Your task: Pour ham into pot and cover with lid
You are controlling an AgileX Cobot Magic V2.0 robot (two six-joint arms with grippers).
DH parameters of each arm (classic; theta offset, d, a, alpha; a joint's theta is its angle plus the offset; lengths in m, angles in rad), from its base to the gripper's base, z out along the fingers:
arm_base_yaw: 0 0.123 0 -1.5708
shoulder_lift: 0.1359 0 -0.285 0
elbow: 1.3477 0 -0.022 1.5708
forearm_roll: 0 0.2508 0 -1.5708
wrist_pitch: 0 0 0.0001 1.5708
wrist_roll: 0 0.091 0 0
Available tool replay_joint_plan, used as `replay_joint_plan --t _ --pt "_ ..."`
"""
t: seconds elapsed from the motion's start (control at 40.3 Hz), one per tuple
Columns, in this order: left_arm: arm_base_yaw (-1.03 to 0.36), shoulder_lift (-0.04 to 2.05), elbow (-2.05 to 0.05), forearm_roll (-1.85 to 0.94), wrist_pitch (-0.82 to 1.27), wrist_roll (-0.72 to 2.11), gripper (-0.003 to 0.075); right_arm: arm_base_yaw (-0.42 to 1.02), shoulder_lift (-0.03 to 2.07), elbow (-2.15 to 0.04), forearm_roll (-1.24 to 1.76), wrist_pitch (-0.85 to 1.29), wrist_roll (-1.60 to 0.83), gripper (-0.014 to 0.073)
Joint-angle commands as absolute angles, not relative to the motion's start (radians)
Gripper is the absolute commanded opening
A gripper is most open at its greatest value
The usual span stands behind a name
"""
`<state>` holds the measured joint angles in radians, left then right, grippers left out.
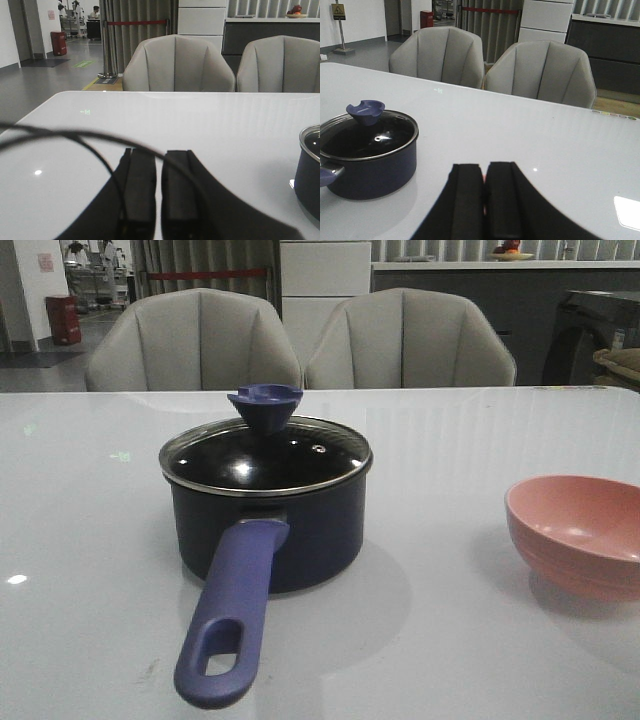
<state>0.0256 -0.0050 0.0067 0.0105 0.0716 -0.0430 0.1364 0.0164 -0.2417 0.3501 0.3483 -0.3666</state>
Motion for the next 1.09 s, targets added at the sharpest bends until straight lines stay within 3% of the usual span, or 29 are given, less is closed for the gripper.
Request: replay_joint_plan --t 0.0,0.248,0.521,1.067 --pt "0.025 -0.029 0.037 0.000 -0.017 -0.050 0.0144 0.138 0.026 -0.267 0.363 0.269 -0.376 0.0145" --pt "0.025 -0.027 0.037 0.000 -0.017 -0.050 0.0144 0.135 0.026 -0.250 0.331 0.236 -0.353 0.0145" --pt "0.025 -0.027 0.037 0.000 -0.017 -0.050 0.0144 0.135 0.026 -0.139 -0.038 0.062 0.064 0.0145" --pt "0.025 -0.025 0.037 0.000 -0.019 -0.050 0.0144 0.033 -0.029 0.036 -0.034 -0.063 0.141 0.0145"
